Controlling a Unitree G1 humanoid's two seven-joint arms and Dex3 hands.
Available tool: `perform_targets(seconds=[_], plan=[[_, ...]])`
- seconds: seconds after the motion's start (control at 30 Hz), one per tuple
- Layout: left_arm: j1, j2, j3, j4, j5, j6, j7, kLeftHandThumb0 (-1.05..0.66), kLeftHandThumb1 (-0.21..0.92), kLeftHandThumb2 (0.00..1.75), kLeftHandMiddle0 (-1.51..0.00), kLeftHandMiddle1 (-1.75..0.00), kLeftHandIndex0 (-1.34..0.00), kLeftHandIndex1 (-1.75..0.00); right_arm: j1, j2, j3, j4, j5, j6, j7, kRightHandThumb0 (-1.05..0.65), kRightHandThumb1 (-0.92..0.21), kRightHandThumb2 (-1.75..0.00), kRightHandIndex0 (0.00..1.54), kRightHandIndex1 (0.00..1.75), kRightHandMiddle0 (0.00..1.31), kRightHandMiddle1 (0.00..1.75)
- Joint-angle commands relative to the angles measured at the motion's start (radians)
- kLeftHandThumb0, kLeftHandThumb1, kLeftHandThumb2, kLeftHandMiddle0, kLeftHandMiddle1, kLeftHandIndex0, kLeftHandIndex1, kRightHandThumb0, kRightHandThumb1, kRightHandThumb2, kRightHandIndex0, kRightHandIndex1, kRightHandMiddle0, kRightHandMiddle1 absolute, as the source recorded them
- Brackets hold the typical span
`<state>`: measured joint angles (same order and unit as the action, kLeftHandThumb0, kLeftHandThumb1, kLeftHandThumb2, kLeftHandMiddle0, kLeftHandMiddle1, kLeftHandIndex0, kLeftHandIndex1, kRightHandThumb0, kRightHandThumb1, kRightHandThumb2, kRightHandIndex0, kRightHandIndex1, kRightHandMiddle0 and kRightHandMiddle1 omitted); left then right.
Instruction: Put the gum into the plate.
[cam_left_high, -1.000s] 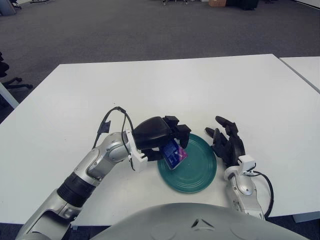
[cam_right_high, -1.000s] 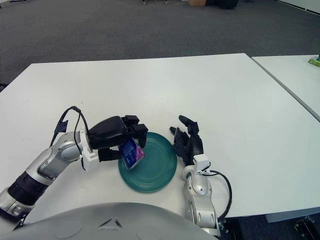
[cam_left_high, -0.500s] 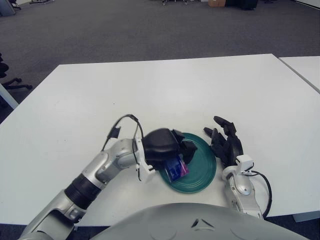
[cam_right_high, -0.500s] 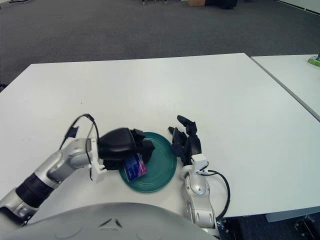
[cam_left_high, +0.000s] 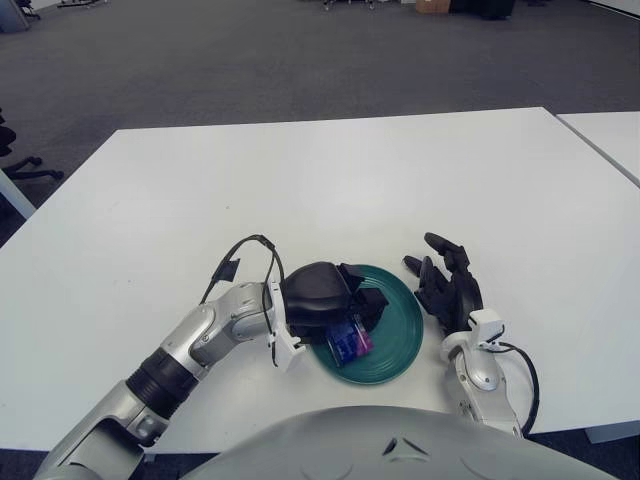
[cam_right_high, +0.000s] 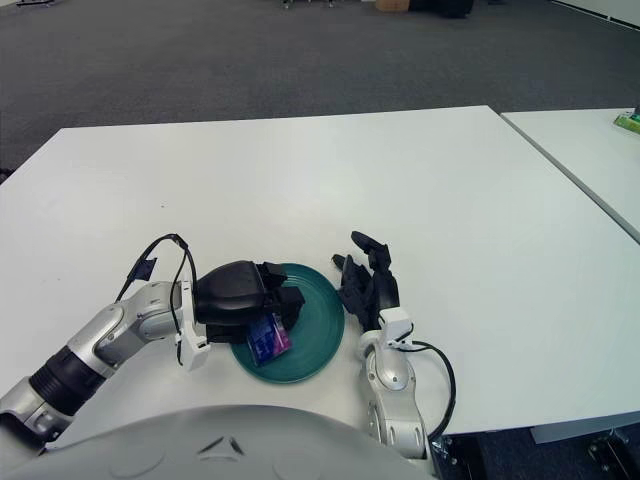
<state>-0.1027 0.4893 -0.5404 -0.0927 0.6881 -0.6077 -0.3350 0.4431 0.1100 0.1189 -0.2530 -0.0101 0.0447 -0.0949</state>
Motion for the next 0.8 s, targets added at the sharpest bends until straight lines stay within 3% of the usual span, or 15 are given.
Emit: perform_targets(seconds=[0.0,0.07,0.1,0.17,0.27,0.47,0.6,0.7,0.77], plan=[[-0.014,0.002,-0.001,0.010,-0.034,0.005,-0.035,-0.88,0.88,0.42,-0.16,-0.73,-0.03,-0.93,0.044,0.009,0.013,0.011,0.012,0.094,0.002,-0.60,-0.92,-0.85,0.39,0.43,0.00,0.86],[-0.021,0.006,-0.003,0.007,-0.045,0.009,-0.058,-0.98,0.91,0.40,-0.15,-0.45,-0.01,-0.61,0.048,0.012,0.020,-0.011,0.016,0.110,0.002,-0.59,-0.92,-0.84,0.40,0.42,0.00,0.87],[-0.026,0.011,-0.003,0.005,-0.046,0.007,-0.068,-0.99,0.91,0.39,-0.15,-0.40,-0.01,-0.55,0.049,0.014,0.021,-0.015,0.022,0.114,0.003,-0.58,-0.92,-0.84,0.40,0.42,0.00,0.87],[-0.033,0.018,-0.001,0.004,-0.049,0.002,-0.082,-1.03,0.92,0.41,-0.08,-0.19,0.00,-0.28,0.050,0.019,0.023,-0.019,0.033,0.120,0.005,-0.57,-0.92,-0.84,0.40,0.42,0.00,0.88],[-0.036,0.020,0.010,0.009,-0.065,-0.006,-0.084,-1.04,0.92,0.43,-0.03,-0.06,0.00,-0.10,0.053,0.022,0.026,-0.026,0.048,0.121,0.004,-0.56,-0.92,-0.85,0.38,0.40,0.00,0.88],[-0.026,0.004,0.070,0.023,-0.126,0.022,-0.059,-1.05,0.92,0.47,0.00,-0.01,0.00,-0.01,0.060,0.023,0.034,-0.026,0.040,0.102,-0.016,-0.56,-0.92,-0.89,0.34,0.30,0.00,0.80],[-0.032,-0.024,0.125,0.017,-0.230,0.076,-0.069,-1.05,0.92,0.45,0.00,0.00,0.00,0.00,0.011,0.014,-0.007,0.089,0.036,0.041,-0.024,-0.55,-0.92,-0.88,0.41,0.29,0.00,0.84],[0.000,-0.016,0.219,-0.141,-0.406,0.252,-0.141,-1.05,0.92,0.38,0.00,0.00,0.00,0.00,0.019,0.011,0.006,0.091,0.016,0.019,-0.031,-0.57,-0.92,-0.86,0.48,0.33,0.02,0.88],[0.046,-0.043,0.240,-0.152,-0.472,0.325,-0.140,-1.05,0.92,0.35,0.00,0.00,0.00,0.00,0.021,0.008,0.013,0.095,0.006,0.009,-0.032,-0.58,-0.92,-0.84,0.51,0.35,0.04,0.89]])
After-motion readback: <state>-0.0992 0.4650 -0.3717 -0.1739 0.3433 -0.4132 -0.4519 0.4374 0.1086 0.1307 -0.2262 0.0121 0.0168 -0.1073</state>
